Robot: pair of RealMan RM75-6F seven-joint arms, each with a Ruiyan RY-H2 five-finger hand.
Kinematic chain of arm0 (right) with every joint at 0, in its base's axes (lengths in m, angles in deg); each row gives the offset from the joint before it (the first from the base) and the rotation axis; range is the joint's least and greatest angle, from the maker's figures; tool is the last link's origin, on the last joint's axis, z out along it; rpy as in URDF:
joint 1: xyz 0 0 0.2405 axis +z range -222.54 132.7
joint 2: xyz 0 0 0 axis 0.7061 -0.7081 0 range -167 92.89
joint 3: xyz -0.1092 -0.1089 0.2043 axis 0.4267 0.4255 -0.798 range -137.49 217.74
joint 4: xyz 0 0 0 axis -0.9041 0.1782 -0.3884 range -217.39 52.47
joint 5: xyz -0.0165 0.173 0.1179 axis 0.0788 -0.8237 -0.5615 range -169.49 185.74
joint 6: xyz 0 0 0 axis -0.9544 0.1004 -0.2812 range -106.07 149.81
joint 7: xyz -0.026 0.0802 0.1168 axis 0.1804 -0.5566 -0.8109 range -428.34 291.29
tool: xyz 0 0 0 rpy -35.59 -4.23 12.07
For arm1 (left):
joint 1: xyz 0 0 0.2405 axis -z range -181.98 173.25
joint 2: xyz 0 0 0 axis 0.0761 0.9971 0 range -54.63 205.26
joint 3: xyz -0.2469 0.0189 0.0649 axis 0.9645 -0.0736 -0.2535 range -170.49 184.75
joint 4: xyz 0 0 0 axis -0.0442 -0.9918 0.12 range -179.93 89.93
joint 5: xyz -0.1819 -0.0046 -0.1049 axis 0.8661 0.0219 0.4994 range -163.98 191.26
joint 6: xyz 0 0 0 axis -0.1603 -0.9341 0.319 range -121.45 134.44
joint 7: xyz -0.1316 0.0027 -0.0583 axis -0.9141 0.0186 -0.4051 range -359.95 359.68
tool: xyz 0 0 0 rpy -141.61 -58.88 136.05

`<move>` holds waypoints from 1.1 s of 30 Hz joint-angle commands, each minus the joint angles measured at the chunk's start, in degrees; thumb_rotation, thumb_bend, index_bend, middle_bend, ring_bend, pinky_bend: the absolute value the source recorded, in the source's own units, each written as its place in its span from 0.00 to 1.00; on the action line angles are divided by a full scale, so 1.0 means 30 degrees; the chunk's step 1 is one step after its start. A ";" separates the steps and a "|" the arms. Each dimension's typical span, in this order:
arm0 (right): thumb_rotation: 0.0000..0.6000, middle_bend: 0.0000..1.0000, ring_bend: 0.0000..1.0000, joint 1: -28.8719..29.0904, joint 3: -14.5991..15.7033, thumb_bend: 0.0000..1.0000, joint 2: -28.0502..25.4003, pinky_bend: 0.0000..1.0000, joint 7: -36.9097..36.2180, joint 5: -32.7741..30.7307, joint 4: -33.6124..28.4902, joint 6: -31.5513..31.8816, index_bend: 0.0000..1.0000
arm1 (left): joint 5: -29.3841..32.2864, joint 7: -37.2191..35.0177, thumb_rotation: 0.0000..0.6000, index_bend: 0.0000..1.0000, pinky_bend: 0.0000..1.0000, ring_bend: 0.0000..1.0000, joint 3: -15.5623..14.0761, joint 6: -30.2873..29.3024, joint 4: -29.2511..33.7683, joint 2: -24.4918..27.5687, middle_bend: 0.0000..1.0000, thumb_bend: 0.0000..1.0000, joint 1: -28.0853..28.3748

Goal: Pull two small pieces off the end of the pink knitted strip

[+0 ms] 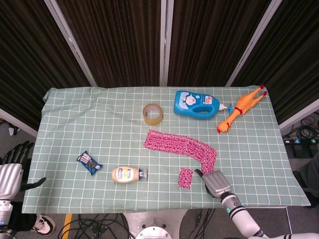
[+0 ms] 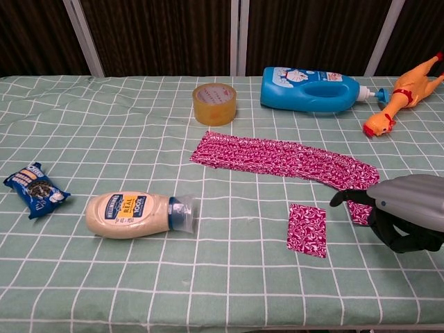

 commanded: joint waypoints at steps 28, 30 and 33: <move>1.00 0.95 0.84 -0.0645 -0.0286 1.00 -0.0248 0.74 -0.1816 -0.1232 0.2646 -0.1228 0.12 | -0.0075 0.0189 0.91 0.05 0.12 0.00 -0.0121 0.0247 0.0084 -0.0065 0.02 0.05 0.0075; 1.00 0.95 0.84 -0.0698 -0.0189 1.00 -0.0441 0.74 -0.1747 -0.1354 0.2579 -0.1185 0.12 | -0.0110 0.0215 0.91 0.05 0.12 0.00 -0.0128 0.0225 0.0104 -0.0073 0.02 0.05 0.0072; 1.00 0.95 0.84 -0.0806 0.0015 1.00 -0.0665 0.74 -0.1702 -0.1540 0.2516 -0.1218 0.12 | -0.0133 0.0310 0.91 0.05 0.12 0.00 -0.0109 0.0234 0.0162 -0.0087 0.02 0.05 0.0106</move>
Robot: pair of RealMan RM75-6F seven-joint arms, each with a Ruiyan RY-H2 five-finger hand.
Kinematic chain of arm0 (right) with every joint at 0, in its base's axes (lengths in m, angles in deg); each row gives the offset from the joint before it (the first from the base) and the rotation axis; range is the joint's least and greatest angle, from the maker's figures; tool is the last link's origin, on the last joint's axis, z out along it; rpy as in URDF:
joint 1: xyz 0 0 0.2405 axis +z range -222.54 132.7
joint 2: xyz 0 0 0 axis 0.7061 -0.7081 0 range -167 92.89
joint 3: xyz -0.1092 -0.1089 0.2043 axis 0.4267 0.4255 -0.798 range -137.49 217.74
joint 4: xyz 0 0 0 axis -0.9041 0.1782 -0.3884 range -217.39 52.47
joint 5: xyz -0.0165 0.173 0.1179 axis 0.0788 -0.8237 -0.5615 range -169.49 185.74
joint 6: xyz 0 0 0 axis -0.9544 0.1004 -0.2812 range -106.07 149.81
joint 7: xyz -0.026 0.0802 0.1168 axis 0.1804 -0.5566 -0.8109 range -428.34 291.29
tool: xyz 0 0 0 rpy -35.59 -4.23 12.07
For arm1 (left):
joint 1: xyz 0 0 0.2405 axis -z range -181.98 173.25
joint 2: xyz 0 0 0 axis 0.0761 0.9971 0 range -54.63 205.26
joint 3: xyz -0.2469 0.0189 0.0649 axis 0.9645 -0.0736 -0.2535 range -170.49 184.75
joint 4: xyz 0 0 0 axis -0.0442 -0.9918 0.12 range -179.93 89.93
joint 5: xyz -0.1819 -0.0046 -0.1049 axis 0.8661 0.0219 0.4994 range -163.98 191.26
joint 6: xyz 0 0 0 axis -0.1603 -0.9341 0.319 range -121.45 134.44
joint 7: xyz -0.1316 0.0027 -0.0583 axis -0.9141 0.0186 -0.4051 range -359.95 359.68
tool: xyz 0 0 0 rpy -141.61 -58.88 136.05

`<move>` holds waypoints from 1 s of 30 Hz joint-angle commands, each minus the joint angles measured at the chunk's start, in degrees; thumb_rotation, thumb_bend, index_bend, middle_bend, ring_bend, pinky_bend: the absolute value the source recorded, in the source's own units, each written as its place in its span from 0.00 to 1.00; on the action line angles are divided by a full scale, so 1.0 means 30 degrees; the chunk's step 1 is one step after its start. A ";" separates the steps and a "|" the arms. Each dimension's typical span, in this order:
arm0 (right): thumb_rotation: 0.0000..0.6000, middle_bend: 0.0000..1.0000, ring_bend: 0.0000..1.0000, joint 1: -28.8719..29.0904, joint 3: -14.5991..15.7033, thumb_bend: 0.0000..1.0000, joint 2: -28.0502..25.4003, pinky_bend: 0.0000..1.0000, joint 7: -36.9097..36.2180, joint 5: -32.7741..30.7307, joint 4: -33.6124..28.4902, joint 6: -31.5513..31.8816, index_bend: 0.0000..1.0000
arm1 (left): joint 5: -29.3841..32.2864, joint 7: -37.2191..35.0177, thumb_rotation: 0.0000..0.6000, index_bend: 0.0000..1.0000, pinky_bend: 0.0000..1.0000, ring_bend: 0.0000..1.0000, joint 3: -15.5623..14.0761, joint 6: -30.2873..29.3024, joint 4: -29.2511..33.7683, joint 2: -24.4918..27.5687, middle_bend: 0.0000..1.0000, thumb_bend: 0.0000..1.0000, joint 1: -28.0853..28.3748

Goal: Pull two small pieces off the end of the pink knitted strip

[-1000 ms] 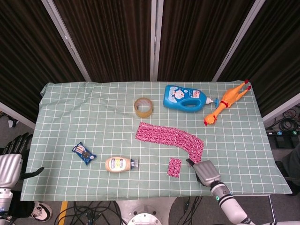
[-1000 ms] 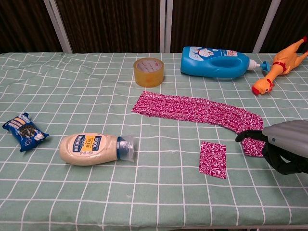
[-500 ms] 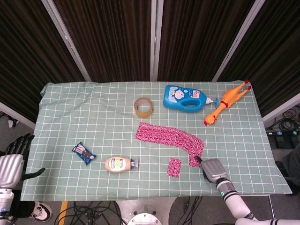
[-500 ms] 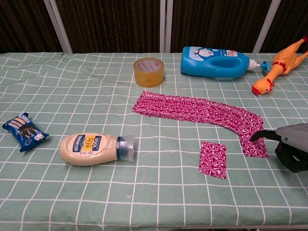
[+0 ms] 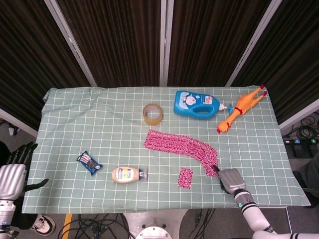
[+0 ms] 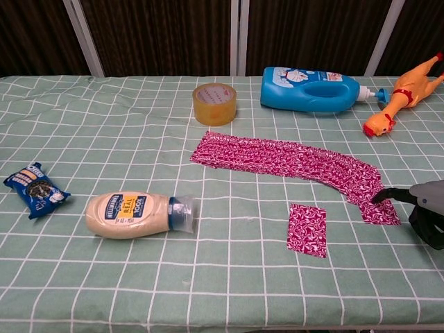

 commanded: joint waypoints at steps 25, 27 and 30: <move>1.00 0.95 0.84 -0.1905 0.1271 1.00 -0.2458 0.74 -0.1426 0.0793 -0.0508 0.0674 0.13 | -0.0032 0.0562 0.91 0.05 0.12 0.00 0.0058 0.0124 0.0476 0.0054 0.02 0.05 0.0190; 1.00 0.95 0.84 -0.2061 0.1279 1.00 -0.2663 0.74 -0.1619 0.1048 -0.0631 0.0768 0.13 | -0.0037 0.0626 0.92 0.05 0.12 0.00 0.0066 0.0146 0.0522 0.0050 0.02 0.05 0.0218; 1.00 0.95 0.84 -0.2298 0.1053 1.00 -0.2945 0.74 -0.2230 0.1803 -0.0879 0.1079 0.13 | -0.0063 0.0686 0.91 0.05 0.12 0.00 0.0070 0.0141 0.0559 0.0035 0.02 0.05 0.0238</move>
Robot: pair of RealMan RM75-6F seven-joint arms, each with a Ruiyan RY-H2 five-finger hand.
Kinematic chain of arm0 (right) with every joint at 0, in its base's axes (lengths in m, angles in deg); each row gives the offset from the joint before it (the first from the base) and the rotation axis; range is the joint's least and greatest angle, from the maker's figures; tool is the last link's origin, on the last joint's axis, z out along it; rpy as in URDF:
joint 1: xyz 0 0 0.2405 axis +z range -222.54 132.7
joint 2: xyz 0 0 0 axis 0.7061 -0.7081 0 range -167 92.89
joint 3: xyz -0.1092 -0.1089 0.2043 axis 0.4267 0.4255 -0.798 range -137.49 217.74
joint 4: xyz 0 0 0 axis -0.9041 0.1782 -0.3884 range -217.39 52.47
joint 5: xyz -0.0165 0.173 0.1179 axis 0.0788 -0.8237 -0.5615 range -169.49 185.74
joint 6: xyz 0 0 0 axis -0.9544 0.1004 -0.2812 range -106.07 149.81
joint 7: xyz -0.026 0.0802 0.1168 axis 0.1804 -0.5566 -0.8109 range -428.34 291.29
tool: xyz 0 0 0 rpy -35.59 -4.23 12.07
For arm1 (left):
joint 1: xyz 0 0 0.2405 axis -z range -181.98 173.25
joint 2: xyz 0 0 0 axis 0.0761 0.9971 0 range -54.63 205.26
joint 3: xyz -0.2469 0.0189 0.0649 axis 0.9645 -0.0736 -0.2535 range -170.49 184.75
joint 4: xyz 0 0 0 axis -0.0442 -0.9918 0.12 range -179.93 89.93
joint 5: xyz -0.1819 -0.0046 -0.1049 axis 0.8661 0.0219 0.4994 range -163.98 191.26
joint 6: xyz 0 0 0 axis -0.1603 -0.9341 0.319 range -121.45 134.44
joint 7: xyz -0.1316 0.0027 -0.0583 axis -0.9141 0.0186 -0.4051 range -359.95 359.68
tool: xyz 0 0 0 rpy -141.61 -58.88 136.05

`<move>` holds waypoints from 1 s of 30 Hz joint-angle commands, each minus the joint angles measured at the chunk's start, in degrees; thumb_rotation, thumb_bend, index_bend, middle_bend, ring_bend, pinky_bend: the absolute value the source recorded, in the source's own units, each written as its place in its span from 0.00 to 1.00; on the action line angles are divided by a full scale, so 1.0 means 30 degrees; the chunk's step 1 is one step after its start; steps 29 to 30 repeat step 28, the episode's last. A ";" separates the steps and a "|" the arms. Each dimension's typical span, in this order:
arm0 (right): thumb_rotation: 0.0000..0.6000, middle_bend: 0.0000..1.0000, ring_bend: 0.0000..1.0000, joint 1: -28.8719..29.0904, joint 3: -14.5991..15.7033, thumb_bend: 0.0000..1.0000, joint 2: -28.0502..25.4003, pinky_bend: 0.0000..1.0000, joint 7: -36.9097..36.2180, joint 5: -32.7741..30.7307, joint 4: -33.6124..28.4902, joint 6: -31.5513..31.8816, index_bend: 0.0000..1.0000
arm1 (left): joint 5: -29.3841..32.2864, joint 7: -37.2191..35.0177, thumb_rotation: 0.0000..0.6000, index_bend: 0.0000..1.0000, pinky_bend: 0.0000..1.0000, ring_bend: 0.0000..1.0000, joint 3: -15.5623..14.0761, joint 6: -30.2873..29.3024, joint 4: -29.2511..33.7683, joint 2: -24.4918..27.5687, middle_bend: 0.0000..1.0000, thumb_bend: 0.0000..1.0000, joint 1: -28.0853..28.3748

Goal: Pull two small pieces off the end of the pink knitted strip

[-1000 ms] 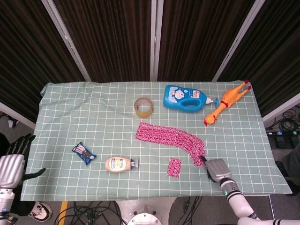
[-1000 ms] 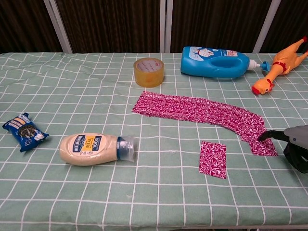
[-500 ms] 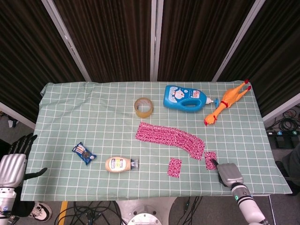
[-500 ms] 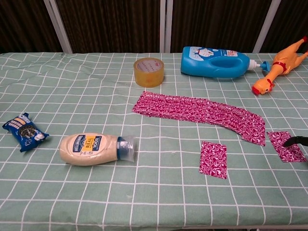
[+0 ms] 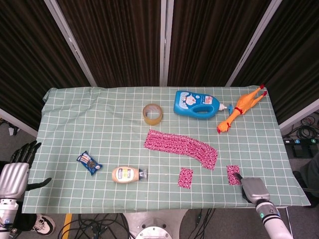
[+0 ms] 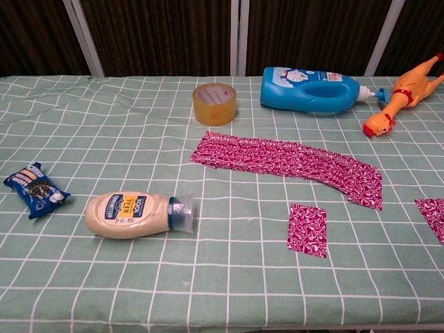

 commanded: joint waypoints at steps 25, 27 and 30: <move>1.00 0.00 0.00 -0.5233 -0.3854 0.12 -0.0735 0.00 -0.5022 0.7401 0.3551 0.9240 0.00 | -0.0016 0.0270 0.91 0.05 0.12 0.00 0.0254 -0.0599 0.0689 0.0312 0.02 0.06 -0.0113; 1.00 0.00 0.00 -0.5366 -0.3950 0.11 -0.0698 0.00 -0.5250 0.7275 0.3689 0.9037 0.00 | -0.0021 0.0213 0.91 0.05 0.12 0.00 0.0266 -0.0640 0.0672 0.0358 0.02 0.05 -0.0129; 1.00 0.00 0.00 -0.5421 -0.3976 0.11 -0.0659 0.00 -0.5355 0.7236 0.3734 0.8940 0.00 | -0.0017 0.0188 0.91 0.05 0.12 0.00 0.0271 -0.0656 0.0662 0.0363 0.02 0.05 -0.0138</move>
